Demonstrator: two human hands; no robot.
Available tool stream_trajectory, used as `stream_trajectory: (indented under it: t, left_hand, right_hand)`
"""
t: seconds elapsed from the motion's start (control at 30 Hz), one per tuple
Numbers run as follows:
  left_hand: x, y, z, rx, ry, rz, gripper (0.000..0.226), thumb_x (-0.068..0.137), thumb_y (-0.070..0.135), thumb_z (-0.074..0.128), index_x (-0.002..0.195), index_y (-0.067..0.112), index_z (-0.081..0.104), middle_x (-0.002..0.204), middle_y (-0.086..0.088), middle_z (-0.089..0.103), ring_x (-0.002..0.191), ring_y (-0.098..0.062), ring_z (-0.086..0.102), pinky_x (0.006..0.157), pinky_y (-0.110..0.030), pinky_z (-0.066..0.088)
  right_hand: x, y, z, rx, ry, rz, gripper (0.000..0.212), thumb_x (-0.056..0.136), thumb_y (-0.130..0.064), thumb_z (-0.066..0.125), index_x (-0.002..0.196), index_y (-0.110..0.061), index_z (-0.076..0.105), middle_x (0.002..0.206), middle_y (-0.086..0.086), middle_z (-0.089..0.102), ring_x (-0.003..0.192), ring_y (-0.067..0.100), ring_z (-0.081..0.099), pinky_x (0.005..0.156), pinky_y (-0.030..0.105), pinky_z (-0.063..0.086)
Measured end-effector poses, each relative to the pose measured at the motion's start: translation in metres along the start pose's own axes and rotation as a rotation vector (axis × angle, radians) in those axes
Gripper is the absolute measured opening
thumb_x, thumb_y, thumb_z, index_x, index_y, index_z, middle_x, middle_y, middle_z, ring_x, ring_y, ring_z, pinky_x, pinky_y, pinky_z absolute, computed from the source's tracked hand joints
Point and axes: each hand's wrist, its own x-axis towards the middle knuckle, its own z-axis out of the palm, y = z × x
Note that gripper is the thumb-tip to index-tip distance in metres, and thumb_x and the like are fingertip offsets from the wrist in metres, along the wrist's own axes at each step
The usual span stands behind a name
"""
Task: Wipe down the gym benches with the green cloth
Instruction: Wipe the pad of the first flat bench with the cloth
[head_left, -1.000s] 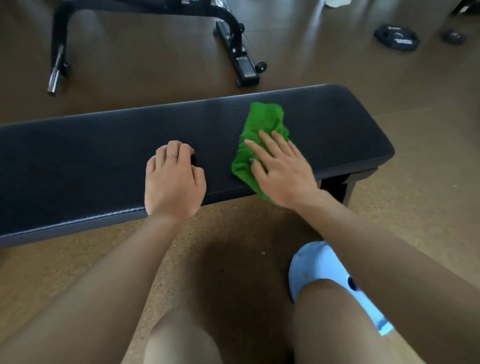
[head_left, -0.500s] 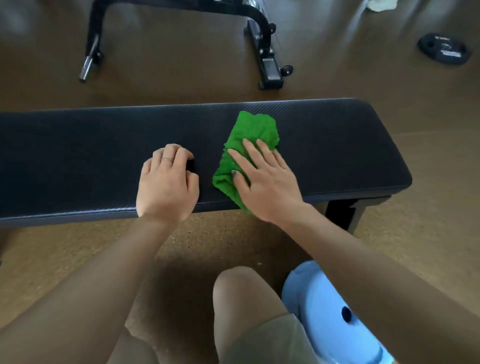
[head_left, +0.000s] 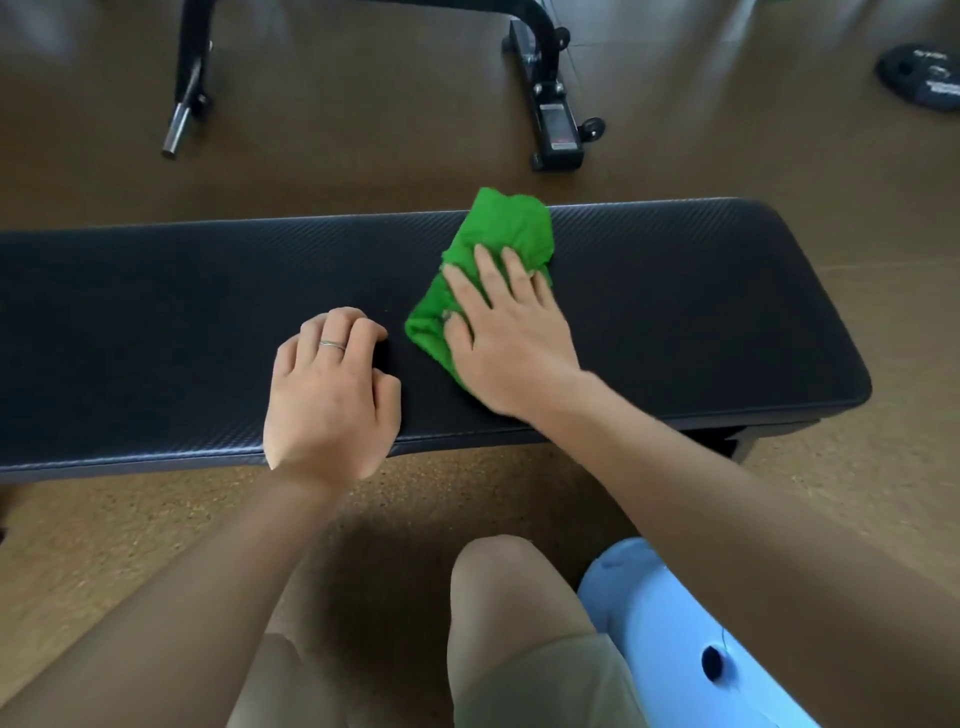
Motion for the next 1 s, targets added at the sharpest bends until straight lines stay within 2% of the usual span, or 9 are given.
stream_trajectory:
  t: [0.1, 0.17, 0.4, 0.5, 0.67, 0.77, 0.93, 1.0]
  left_hand:
    - [0.001, -0.001, 0.000, -0.005, 0.007, 0.007, 0.036, 0.093, 0.027, 0.038, 0.120, 0.014, 0.056, 0.129, -0.005, 0.056, 0.121, -0.030, 0.048, 0.105, -0.048, 0.038]
    - [0.002, 0.000, 0.000, -0.013, 0.008, 0.007, 0.035, 0.093, 0.026, 0.039, 0.120, 0.013, 0.056, 0.128, -0.006, 0.056, 0.121, -0.030, 0.048, 0.105, -0.048, 0.038]
    - [0.003, -0.001, 0.000, -0.004, 0.026, 0.021, 0.041, 0.091, 0.028, 0.036, 0.121, 0.011, 0.059, 0.128, -0.007, 0.057, 0.122, -0.031, 0.048, 0.106, -0.050, 0.039]
    - [0.000, 0.000, 0.002, 0.003, 0.021, 0.025, 0.042, 0.090, 0.027, 0.037, 0.122, 0.009, 0.058, 0.129, -0.009, 0.056, 0.122, -0.033, 0.048, 0.105, -0.051, 0.038]
    - [0.002, 0.001, 0.000, 0.026, 0.010, 0.016, 0.041, 0.089, 0.027, 0.039, 0.120, 0.008, 0.058, 0.129, -0.011, 0.056, 0.123, -0.034, 0.047, 0.105, -0.052, 0.038]
    - [0.002, 0.001, 0.000, 0.014, 0.024, 0.024, 0.041, 0.089, 0.026, 0.039, 0.121, 0.008, 0.058, 0.129, -0.011, 0.056, 0.122, -0.035, 0.047, 0.105, -0.052, 0.038]
    - [-0.001, 0.002, 0.001, 0.000, 0.042, 0.021, 0.040, 0.091, 0.023, 0.038, 0.122, 0.007, 0.058, 0.129, -0.010, 0.056, 0.121, -0.035, 0.048, 0.105, -0.053, 0.039]
    - [-0.001, 0.002, 0.002, 0.005, 0.042, 0.023, 0.041, 0.091, 0.024, 0.037, 0.122, 0.007, 0.058, 0.129, -0.010, 0.056, 0.120, -0.035, 0.047, 0.104, -0.052, 0.039]
  right_hand:
    - [-0.022, 0.005, 0.003, 0.012, 0.009, -0.081, 0.057, 0.107, -0.046, 0.023, 0.163, -0.035, 0.020, 0.173, 0.000, 0.011, 0.160, 0.025, 0.002, 0.129, 0.050, 0.004]
    - [0.001, 0.011, 0.000, -0.003, 0.007, -0.083, 0.057, 0.106, -0.047, 0.023, 0.162, -0.037, 0.023, 0.173, 0.000, 0.014, 0.160, 0.025, 0.004, 0.129, 0.050, 0.006]
    - [0.102, 0.004, -0.005, 0.011, -0.044, 0.054, 0.058, 0.108, -0.045, 0.019, 0.164, -0.034, 0.017, 0.174, 0.003, 0.009, 0.160, 0.028, 0.000, 0.128, 0.051, 0.000]
    - [0.079, -0.010, 0.001, 0.017, -0.025, 0.050, 0.059, 0.108, -0.044, 0.022, 0.165, -0.029, 0.018, 0.174, 0.005, 0.008, 0.160, 0.030, 0.000, 0.128, 0.052, 0.001]
    - [0.038, -0.034, 0.013, 0.006, 0.019, -0.102, 0.057, 0.106, -0.044, 0.030, 0.161, -0.033, 0.030, 0.172, 0.004, 0.019, 0.159, 0.029, 0.009, 0.126, 0.054, 0.008]
    - [0.053, -0.010, 0.003, 0.013, -0.021, -0.136, 0.056, 0.106, -0.047, 0.028, 0.161, -0.037, 0.028, 0.172, 0.001, 0.017, 0.159, 0.025, 0.008, 0.128, 0.049, 0.006]
    - [0.067, 0.118, -0.036, -0.037, -0.032, 0.288, 0.059, 0.106, -0.047, 0.018, 0.164, -0.034, 0.015, 0.174, 0.003, 0.007, 0.160, 0.025, -0.001, 0.129, 0.046, 0.001]
    - [0.067, 0.125, -0.037, -0.034, -0.023, 0.385, 0.060, 0.106, -0.046, 0.017, 0.165, -0.032, 0.014, 0.174, 0.004, 0.005, 0.160, 0.028, -0.002, 0.129, 0.048, 0.000]
